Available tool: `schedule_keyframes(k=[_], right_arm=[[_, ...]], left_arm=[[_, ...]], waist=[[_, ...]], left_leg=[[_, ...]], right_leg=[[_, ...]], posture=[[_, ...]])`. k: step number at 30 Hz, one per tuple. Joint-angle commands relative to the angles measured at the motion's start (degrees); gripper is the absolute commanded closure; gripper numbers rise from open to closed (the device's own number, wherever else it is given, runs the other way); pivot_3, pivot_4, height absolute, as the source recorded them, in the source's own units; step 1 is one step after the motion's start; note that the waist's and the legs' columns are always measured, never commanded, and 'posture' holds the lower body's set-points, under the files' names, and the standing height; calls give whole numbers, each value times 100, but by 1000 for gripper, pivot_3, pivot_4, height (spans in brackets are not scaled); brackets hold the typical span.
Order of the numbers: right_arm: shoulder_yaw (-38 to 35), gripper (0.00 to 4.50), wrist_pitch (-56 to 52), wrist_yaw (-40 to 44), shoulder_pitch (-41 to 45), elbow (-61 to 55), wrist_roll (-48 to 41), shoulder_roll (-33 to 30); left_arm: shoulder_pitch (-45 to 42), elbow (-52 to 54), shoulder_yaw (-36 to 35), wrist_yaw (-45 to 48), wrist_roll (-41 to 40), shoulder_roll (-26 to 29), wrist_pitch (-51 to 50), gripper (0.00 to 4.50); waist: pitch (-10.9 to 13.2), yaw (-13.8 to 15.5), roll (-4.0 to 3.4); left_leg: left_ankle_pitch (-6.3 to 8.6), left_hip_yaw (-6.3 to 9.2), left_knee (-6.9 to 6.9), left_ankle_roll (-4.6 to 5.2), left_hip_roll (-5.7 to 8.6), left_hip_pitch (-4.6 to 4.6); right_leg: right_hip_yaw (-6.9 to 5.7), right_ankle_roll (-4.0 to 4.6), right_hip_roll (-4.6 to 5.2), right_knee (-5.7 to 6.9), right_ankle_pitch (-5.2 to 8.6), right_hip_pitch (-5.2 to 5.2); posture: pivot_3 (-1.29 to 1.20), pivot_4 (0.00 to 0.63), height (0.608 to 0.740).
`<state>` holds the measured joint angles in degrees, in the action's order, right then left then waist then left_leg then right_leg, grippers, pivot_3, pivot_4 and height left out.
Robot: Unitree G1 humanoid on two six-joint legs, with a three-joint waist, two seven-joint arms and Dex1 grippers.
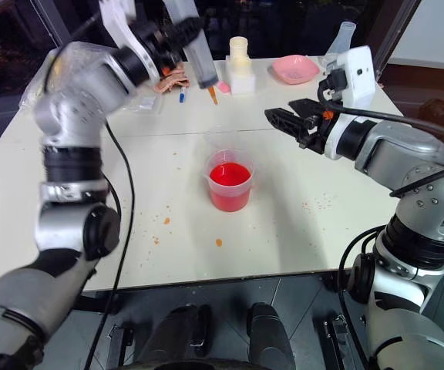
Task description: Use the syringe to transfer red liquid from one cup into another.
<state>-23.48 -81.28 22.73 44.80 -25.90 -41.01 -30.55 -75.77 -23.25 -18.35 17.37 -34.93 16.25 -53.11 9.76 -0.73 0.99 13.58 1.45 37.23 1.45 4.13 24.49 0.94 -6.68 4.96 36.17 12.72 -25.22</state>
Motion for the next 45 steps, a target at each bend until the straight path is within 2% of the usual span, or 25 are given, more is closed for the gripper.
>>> schedule_keyframes(k=[1,4,7,10,16,20,24,26,31,33,37,41,45], right_arm=[[-66,1454,179,-48,-88,-218,-48,-178],[-7,1454,223,-1,-126,-197,-91,-306],[74,1454,280,64,-145,-126,-110,-466],[142,1454,355,98,-165,-64,-121,-577],[194,1454,388,92,-199,-26,-167,-651],[213,1454,402,76,-207,-12,-168,-662],[218,1454,403,50,-237,-36,-187,-677],[217,1422,403,38,-247,-43,-196,-686],[215,1422,419,4,-250,-46,-219,-694],[206,1422,423,4,-257,-44,-234,-707],[241,1422,481,36,-275,7,-233,-752],[406,1422,779,193,-340,202,-114,-906],[646,1422,1115,508,-306,389,-16,-1224]], left_arm=[[-429,-517,5,-889,299,321,-1228,3024],[-638,-1025,411,-1450,885,524,-2059,3024],[-441,-1039,945,-1423,1236,699,-2583,3024],[-219,-1113,684,-1650,1386,612,-2921,3024],[138,-1195,-99,-2387,1834,10,-3841,3024],[576,-1099,-262,-2658,1951,-298,-3939,3024],[820,-993,-401,-2799,2056,-382,-3939,3024],[889,-907,-435,-2822,2083,-404,-3939,2056],[1034,-460,-323,-2712,1873,-441,-3939,508],[1095,-133,-268,-2580,1704,-403,-3939,39],[1131,423,-428,-2349,1344,-383,-3939,39],[1263,1790,-642,-1778,912,-320,-3896,39],[1562,2552,-568,-941,474,187,-3628,39]], waist=[[0,0,0],[0,3,0],[1,4,2],[1,8,2],[1,23,3],[1,25,3],[-1,13,-1],[-1,14,-2],[-1,22,-1],[-1,21,-1],[-1,21,0],[0,15,0],[-2,-2,-3]], left_leg=[[0,0,0,0,1,-2],[0,-1,0,0,3,-4],[-1,-1,1,-1,3,-3],[0,-1,-4,-4,3,-2],[0,1,-3,-8,2,0],[0,1,-4,-10,3,1],[2,0,-7,-16,2,-2],[2,0,-7,-19,1,-3],[3,1,-6,-24,1,-2],[4,0,-5,-26,1,-2],[3,1,-6,-25,1,2],[3,0,-6,-25,1,4],[1,-1,-7,-25,1,2]], right_leg=[[0,-1,0,3,0,2],[0,-1,-2,5,0,3],[0,-1,-2,5,0,2],[2,-1,3,3,0,-3],[6,-1,13,1,0,-2],[9,0,17,0,0,-3],[14,0,18,1,0,-3],[14,0,18,1,0,-2],[14,0,19,0,0,-2],[15,1,20,-1,0,-1],[15,1,20,0,0,-5],[16,1,22,-4,-1,-5],[16,2,22,-4,0,-5]], posture=[[0,150,740],[0,150,740],[0,150,740],[0,150,740],[0,150,740],[0,150,740],[0,150,740],[0,150,740],[0,150,740],[0,150,740],[0,150,740],[0,150,740],[0,150,740]])
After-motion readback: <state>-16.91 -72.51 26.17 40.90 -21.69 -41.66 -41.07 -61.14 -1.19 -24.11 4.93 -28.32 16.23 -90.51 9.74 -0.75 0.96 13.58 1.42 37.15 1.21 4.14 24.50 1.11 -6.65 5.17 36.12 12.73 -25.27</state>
